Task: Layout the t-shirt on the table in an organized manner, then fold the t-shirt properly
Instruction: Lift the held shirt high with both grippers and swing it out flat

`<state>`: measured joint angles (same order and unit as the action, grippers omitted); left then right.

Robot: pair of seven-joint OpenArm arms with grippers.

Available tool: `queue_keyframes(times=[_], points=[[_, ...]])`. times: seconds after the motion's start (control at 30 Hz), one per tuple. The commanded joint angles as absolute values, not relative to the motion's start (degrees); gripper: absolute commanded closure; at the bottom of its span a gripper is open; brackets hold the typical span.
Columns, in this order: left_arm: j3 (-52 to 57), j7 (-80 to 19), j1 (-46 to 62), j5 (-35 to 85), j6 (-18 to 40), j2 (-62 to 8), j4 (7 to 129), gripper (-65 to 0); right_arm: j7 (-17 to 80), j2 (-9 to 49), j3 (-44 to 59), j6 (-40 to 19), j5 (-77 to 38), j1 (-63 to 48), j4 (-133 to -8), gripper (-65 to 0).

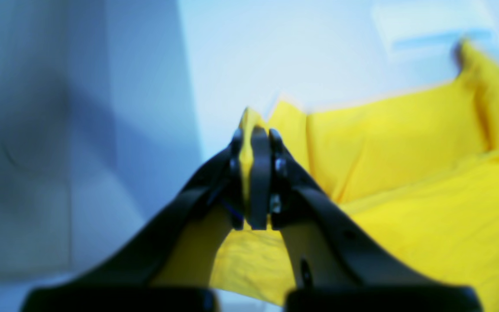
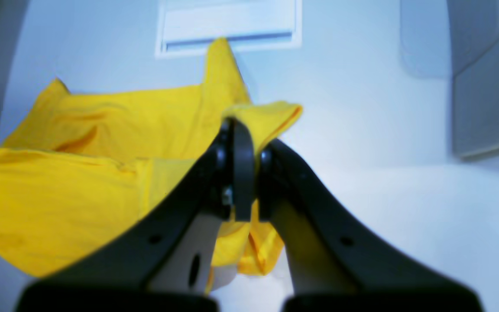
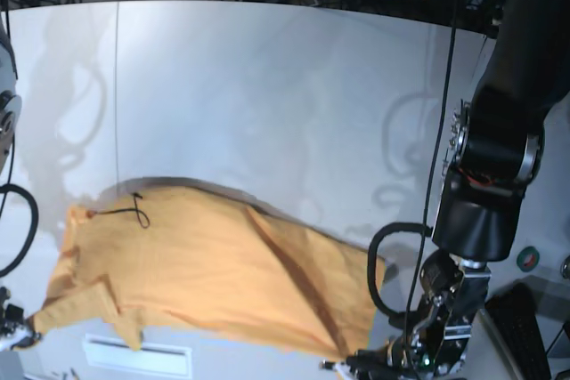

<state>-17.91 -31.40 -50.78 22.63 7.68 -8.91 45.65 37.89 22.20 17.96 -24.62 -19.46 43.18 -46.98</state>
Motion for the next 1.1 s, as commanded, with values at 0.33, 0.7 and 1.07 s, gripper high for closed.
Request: queue_keyframes(times=[0.33,0.7,1.07], points=[[-17.19,-29.58,-73.71,22.99,7.52,-7.87,49.98,0.0,40.66,30.81,17.54,-25.01,-20.62,69.23,-48.84,0.0],[0.66,-41.36,-51.91,22.81,7.52,-10.68,82.24,0.0,59.91,26.86,31.16,-25.10,-20.88,45.41,-91.74,0.0],[1.19,-41.36,-10.51,22.73,7.52,-13.32,91.38,0.0,41.27,13.14,41.27,-25.10,-20.79,3.91,-84.35,0.0]])
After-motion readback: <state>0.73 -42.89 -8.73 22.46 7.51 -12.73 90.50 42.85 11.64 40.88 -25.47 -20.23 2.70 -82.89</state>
